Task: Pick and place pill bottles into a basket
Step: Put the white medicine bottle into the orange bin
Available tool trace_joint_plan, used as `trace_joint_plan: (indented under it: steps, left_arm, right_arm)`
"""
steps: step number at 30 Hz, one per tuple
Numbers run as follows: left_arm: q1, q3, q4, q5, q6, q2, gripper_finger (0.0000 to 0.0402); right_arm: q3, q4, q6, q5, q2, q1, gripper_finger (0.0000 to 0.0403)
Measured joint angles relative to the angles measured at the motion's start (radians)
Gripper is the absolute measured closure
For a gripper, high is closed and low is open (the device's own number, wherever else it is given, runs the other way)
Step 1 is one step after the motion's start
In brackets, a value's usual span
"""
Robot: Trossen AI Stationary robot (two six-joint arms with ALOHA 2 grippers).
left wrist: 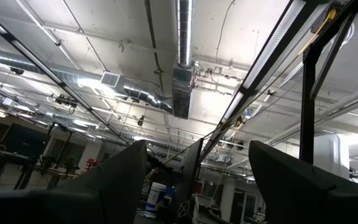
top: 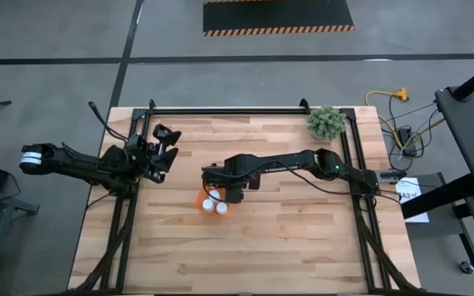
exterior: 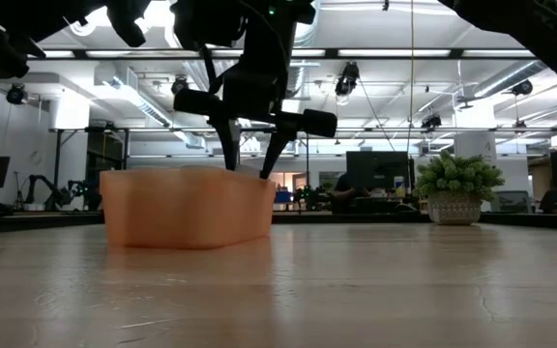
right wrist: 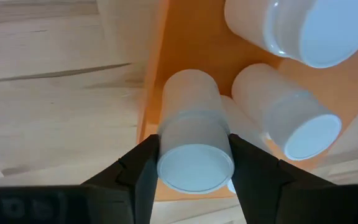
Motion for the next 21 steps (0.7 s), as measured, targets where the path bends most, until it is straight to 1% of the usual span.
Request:
trace_joint_plan:
  steps: [15,21]
  left_arm:
    - [0.000,0.000,0.000,0.000,0.000,0.000,0.0136]
    - [0.000,0.000,0.000,0.000,0.001,0.000,0.0136]
  right_arm:
    - [0.000,0.011,0.020,-0.001,0.000,0.000,0.0228]
    - [0.000,0.011,0.076,-0.002,0.000,0.000,0.0220]
